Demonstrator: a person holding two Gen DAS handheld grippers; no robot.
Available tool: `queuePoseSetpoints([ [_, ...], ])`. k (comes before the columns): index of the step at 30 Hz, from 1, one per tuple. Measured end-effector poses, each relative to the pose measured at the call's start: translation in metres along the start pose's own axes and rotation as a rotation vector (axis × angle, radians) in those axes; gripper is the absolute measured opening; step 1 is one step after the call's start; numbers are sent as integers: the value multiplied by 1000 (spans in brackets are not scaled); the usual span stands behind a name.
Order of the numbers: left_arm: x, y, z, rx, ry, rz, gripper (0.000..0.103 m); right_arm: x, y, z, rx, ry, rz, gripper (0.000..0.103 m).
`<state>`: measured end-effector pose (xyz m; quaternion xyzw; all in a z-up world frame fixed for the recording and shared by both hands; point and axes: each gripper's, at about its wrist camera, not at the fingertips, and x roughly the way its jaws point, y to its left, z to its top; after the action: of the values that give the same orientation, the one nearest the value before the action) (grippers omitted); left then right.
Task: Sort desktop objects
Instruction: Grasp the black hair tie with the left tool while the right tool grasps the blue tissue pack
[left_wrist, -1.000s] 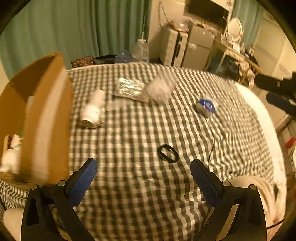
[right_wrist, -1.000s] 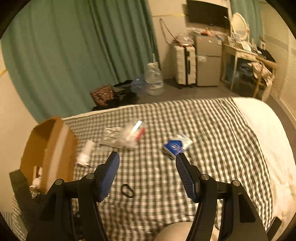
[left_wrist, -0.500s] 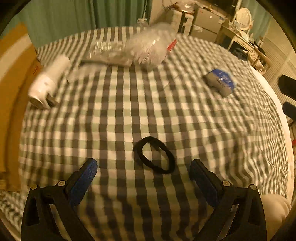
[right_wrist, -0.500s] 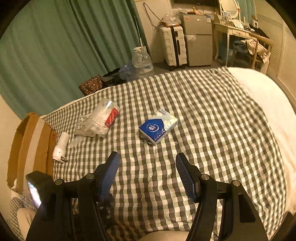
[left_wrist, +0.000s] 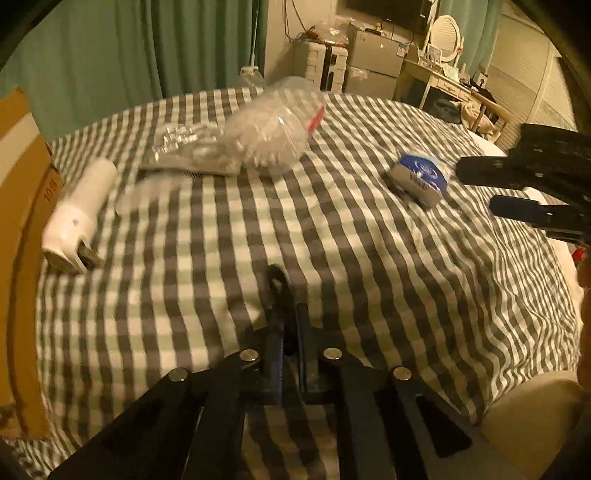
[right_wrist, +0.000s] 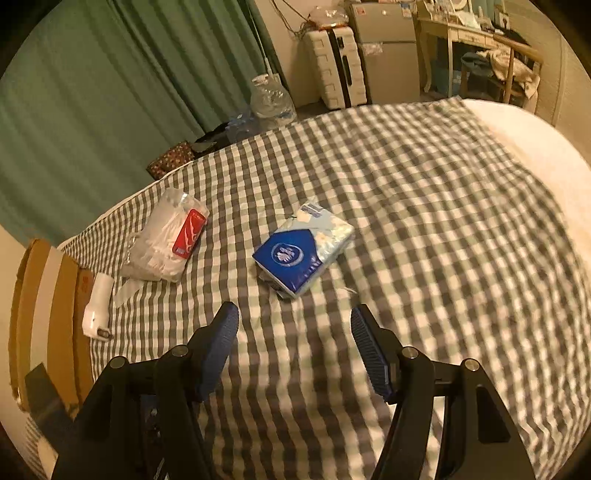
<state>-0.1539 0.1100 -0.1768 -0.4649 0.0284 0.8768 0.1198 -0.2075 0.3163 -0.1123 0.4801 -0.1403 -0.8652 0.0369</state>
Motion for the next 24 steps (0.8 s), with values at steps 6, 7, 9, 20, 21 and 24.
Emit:
queuePoseSetpoints([
  [6, -4, 17, 21, -14, -44, 21, 5, 28, 10, 22, 28, 2, -22, 63],
  [7, -1, 21, 25, -21, -39, 26, 5, 33, 13, 28, 40, 4, -27, 63],
  [9, 3, 30, 30, -37, -32, 33, 5, 43, 15, 37, 56, 16, -49, 63],
  [20, 5, 52, 30, -75, -12, 0, 5, 64, 23, 39, 7, 46, -220, 63],
  [21, 2, 54, 28, -75, -9, -2, 5, 62, 19, 38, 29, 46, -199, 63],
  [24, -10, 59, 29, -74, -15, 2, 5, 52, 5, 34, 88, 45, -120, 51],
])
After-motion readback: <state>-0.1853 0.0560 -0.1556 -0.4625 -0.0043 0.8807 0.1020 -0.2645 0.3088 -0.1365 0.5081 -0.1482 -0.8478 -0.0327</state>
